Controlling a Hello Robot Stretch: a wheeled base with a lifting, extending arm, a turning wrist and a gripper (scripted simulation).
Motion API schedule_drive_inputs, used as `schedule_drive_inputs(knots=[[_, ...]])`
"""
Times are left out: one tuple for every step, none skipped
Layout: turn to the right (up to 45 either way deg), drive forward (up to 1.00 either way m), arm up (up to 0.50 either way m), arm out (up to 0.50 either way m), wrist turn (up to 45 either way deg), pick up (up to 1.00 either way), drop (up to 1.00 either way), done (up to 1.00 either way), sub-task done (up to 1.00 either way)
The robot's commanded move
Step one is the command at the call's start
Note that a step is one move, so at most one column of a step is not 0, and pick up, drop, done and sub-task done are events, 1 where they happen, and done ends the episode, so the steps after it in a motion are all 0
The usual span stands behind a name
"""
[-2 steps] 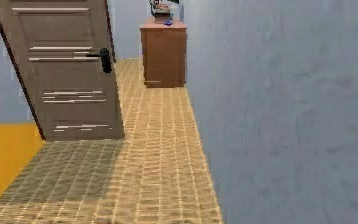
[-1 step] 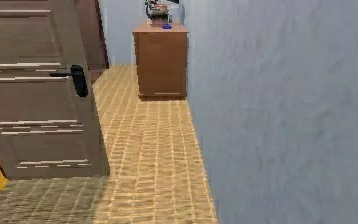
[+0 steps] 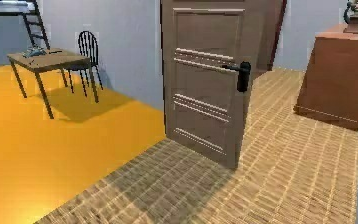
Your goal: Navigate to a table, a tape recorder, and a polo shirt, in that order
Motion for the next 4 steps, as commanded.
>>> schedule_drive_inputs(knots=[[-39.0,0.0,0.0,0.0,0.0,0.0,0.0,0.0,0.0],[0.0,1.0,0.0,0.0,0.0,0.0,0.0,0.0,0.0],[0.0,0.75,0.0,0.0,0.0,0.0,0.0,0.0,0.0],[-45.0,0.0,0.0,0.0,0.0,0.0,0.0,0.0,0.0]])
